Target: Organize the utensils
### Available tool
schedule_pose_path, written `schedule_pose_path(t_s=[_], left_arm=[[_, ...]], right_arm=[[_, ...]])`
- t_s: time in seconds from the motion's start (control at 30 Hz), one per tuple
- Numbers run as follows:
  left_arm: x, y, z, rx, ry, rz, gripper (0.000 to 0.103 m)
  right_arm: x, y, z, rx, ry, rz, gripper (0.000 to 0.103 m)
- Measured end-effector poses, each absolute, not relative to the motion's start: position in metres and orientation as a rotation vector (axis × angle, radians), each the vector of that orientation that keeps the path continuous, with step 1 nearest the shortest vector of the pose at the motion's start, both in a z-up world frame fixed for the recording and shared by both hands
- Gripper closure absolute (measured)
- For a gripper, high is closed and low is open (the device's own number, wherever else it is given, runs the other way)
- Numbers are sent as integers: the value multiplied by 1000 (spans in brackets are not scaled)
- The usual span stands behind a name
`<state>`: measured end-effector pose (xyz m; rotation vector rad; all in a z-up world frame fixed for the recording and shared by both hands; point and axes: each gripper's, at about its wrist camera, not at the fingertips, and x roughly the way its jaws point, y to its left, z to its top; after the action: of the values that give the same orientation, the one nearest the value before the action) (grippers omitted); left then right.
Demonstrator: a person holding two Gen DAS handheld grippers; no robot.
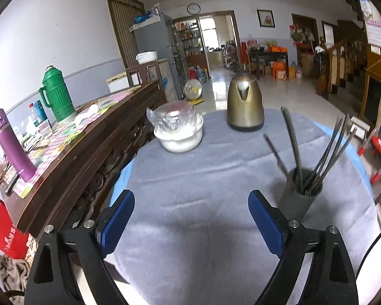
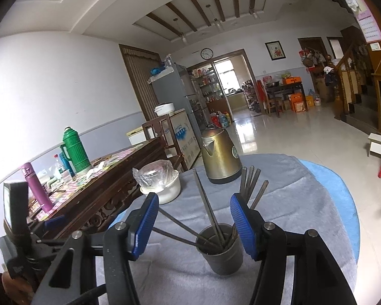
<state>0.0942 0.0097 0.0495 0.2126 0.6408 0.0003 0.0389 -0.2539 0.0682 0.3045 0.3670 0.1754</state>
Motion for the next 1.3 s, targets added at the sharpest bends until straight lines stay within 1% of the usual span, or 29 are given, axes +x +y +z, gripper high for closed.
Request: schedule_pose_path(t_s=[0.2, 0.5, 0.97, 1.3], left_arm=[[91, 17, 33, 188, 721, 5, 12], [81, 15, 22, 196, 766, 0, 12], [66, 8, 18, 206, 782, -26, 12], [69, 5, 11, 211, 796, -33, 12]], right_arm=[[24, -253, 59, 290, 399, 169, 40], [3, -257, 41, 287, 477, 135, 40], [-7, -253, 26, 314, 565, 110, 40], [-2, -244, 18, 309, 600, 108, 40]])
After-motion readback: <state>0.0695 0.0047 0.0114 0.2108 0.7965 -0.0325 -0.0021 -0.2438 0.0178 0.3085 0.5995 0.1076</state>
